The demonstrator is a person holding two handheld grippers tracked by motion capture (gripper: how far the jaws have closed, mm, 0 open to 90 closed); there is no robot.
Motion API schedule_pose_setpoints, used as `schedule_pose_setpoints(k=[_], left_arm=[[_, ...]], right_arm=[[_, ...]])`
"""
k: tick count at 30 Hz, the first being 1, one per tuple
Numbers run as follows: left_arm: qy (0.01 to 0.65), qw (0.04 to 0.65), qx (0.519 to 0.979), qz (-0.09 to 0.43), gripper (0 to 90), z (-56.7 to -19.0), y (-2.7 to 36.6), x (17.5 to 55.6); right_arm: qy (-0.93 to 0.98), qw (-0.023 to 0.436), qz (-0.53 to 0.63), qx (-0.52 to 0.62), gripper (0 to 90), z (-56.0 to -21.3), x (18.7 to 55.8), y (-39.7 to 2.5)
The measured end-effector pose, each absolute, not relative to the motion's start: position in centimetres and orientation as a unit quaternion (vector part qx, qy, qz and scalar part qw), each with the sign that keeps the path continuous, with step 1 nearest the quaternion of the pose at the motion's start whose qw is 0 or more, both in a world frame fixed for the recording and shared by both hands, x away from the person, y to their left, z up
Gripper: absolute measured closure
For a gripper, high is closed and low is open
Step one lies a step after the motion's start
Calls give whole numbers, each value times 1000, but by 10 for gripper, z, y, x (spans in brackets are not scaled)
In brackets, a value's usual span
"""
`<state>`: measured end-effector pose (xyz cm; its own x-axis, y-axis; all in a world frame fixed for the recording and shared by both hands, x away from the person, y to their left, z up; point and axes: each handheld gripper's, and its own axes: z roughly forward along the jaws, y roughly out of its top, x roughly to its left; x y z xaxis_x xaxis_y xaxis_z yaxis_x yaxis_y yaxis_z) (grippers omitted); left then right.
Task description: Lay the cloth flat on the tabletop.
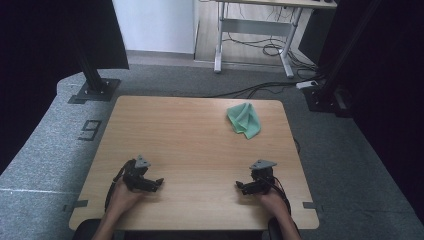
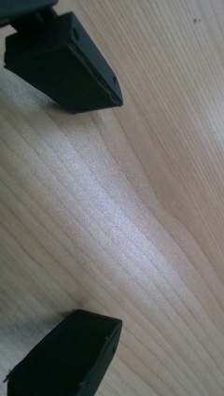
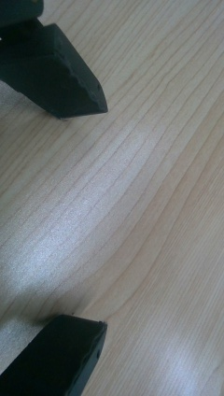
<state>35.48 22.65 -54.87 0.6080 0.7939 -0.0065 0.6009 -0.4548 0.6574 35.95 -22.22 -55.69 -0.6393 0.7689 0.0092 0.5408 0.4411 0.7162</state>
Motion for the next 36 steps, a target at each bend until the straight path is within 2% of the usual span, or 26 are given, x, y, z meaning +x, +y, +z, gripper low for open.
schedule_pose_setpoints(k=[31, 36], left_arm=[[439, 314, 826, 162, 0, -549, 228, 356], [439, 313, 826, 162, 0, -549, 227, 356]], right_arm=[[834, 160, 355, 391, 0, -557, 361, -222], [836, 156, 350, 393, 45, -554, 363, -223]])
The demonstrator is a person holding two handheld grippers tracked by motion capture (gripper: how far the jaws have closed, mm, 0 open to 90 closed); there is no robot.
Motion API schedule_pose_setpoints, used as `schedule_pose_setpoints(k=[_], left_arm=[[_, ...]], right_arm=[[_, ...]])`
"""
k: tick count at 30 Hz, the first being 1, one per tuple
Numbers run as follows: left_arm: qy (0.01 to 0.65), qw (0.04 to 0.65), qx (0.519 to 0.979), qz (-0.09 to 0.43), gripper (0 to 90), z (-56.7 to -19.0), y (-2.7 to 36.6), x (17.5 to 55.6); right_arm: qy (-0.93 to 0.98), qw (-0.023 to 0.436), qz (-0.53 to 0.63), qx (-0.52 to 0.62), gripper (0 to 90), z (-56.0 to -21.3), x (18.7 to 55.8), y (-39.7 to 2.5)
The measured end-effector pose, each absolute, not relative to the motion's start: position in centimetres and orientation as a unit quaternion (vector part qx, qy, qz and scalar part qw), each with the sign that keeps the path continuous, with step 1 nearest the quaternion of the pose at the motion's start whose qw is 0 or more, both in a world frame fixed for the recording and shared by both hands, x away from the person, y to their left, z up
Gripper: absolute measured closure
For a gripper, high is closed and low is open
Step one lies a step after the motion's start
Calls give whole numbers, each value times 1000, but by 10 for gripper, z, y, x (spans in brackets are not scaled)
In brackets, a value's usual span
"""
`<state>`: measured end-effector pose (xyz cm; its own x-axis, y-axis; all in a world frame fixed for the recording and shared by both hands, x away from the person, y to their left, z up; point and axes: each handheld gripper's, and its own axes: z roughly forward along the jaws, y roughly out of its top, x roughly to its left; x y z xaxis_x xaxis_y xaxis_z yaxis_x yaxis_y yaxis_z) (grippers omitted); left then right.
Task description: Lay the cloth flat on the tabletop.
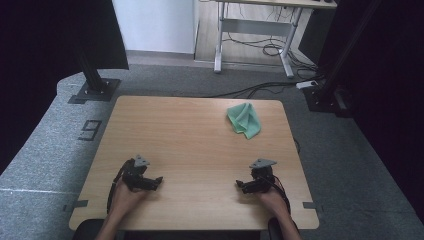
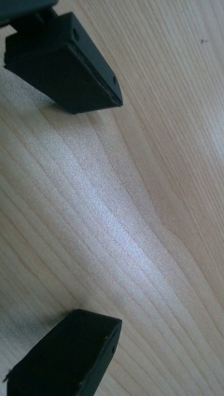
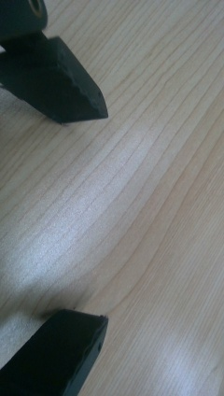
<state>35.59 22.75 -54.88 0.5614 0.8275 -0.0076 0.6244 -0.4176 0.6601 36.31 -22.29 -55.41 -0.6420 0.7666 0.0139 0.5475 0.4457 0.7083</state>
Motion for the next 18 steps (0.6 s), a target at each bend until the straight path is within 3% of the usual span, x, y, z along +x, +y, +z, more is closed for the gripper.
schedule_pose_setpoints(k=[8, 18], left_arm=[[439, 313, 826, 162, 0, -549, 227, 356], [439, 313, 826, 162, 0, -549, 227, 356]], right_arm=[[835, 147, 348, 400, 131, -549, 369, -225], [831, 144, 359, 401, 131, -537, 378, -224]])
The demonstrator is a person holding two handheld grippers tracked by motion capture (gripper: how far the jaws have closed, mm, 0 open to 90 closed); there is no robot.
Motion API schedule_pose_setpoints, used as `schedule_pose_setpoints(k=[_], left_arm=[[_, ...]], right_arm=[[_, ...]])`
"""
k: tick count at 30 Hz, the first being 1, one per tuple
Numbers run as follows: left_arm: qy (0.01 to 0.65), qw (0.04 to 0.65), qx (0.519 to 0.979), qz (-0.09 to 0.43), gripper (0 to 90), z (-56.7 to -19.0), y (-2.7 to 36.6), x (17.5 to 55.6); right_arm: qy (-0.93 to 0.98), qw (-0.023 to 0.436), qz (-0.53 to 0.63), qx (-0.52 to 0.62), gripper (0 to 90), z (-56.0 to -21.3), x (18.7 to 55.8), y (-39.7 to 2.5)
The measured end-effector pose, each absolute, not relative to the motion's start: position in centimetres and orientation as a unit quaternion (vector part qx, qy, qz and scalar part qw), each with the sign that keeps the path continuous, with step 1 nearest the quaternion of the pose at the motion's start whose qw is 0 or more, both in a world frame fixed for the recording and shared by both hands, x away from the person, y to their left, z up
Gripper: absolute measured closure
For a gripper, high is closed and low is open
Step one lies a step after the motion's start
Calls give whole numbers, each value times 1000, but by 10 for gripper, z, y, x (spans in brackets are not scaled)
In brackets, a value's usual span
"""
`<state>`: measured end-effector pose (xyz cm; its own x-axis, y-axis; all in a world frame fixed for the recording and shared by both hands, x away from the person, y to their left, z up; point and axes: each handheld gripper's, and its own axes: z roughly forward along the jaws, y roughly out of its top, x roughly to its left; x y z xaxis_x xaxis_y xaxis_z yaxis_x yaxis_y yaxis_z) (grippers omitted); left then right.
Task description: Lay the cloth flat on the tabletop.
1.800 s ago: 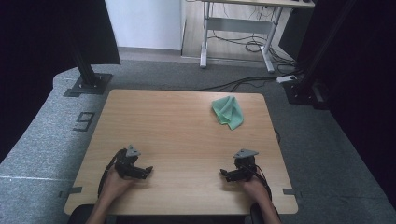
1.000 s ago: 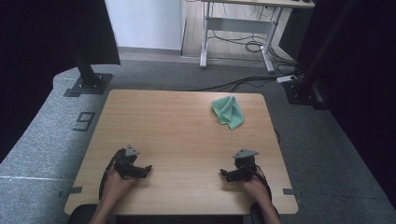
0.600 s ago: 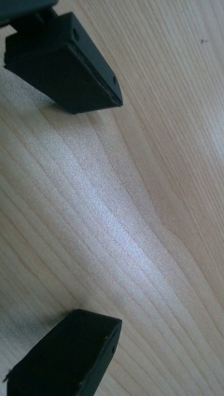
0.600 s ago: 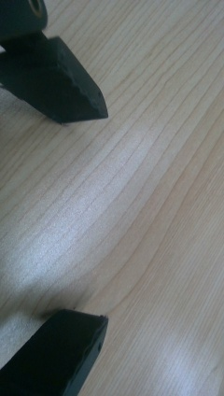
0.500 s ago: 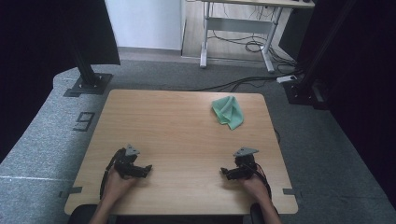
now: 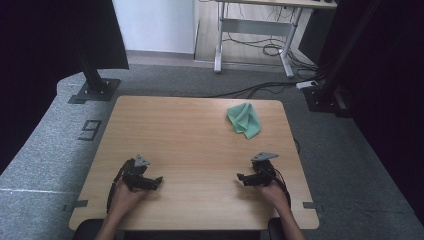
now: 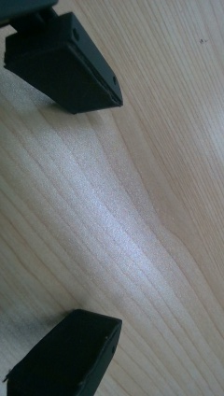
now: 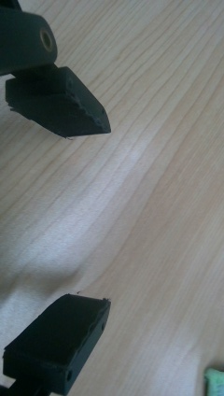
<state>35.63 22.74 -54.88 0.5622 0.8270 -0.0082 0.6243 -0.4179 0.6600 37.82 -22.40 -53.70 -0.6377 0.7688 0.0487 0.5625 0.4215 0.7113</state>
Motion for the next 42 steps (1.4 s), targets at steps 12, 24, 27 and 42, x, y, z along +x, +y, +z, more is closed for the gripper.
schedule_pose_setpoints(k=[12, 24, 27, 42], left_arm=[[439, 313, 826, 162, 0, -549, 227, 356], [439, 314, 826, 161, 0, -549, 227, 357], [439, 313, 826, 162, 0, -549, 227, 357], [438, 314, 827, 161, 0, -549, 227, 357]], right_arm=[[828, 143, 363, 403, 134, -529, 396, -224], [826, 147, 369, 399, 144, -520, 416, -223], [827, 148, 367, 400, 176, -521, 423, -225], [810, 157, 372, 425, 342, -520, 457, -234]])
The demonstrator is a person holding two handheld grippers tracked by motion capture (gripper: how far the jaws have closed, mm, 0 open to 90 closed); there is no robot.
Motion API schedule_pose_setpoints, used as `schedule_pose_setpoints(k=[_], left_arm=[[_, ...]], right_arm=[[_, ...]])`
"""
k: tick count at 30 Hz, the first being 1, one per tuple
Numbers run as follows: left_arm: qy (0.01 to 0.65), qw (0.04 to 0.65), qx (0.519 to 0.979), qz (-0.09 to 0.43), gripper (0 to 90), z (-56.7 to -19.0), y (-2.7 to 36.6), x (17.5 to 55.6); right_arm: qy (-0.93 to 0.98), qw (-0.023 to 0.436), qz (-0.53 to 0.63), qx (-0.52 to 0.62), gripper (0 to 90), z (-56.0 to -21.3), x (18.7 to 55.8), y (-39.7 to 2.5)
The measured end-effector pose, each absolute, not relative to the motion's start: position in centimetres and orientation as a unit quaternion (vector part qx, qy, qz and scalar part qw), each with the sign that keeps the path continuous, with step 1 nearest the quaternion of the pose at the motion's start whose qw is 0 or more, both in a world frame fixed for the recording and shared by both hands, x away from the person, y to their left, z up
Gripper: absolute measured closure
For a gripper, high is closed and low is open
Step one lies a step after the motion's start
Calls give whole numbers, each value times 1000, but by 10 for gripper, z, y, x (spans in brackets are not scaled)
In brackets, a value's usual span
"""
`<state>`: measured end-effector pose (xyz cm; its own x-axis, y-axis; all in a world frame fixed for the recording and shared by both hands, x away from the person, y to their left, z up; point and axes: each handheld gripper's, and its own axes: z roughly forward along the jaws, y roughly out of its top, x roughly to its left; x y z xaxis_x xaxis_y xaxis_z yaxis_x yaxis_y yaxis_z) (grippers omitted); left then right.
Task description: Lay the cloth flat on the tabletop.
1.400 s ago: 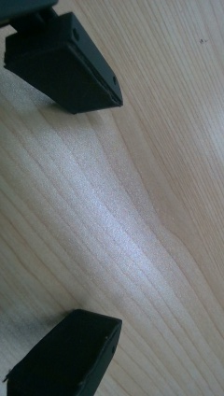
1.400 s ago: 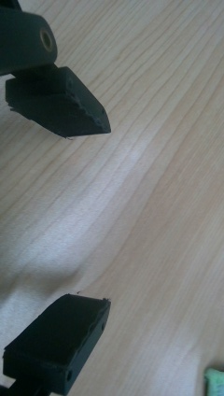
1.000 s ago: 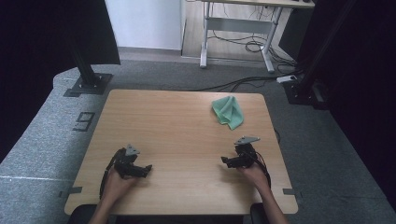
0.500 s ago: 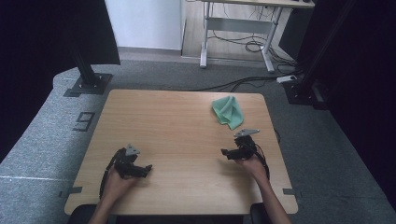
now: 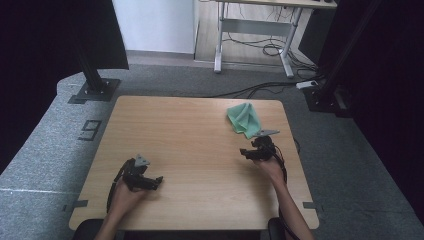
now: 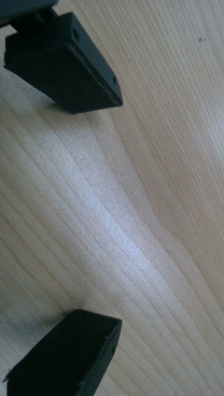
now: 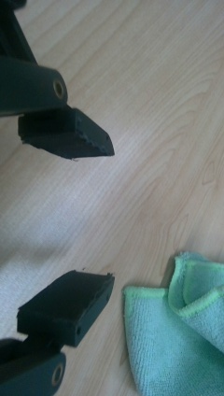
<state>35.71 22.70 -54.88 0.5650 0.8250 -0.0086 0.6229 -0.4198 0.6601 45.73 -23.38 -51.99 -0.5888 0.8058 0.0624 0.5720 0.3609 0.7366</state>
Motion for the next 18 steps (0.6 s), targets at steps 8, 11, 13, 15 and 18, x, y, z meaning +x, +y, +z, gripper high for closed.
schedule_pose_setpoints(k=[8, 11, 13, 15, 18], left_arm=[[437, 314, 827, 161, 0, -549, 227, 357], [437, 314, 827, 161, 0, -549, 227, 357], [437, 314, 827, 161, 0, -549, 227, 357], [437, 314, 827, 161, 0, -549, 227, 357], [437, 314, 827, 161, 0, -549, 227, 357]], right_arm=[[808, 156, 366, 434, 446, -526, 473, -239], [807, 151, 368, 437, 508, -526, 479, -242], [805, 150, 370, 438, 516, -526, 481, -243], [803, 153, 370, 442, 535, -524, 486, -243], [804, 157, 368, 441, 546, -523, 489, -243]])
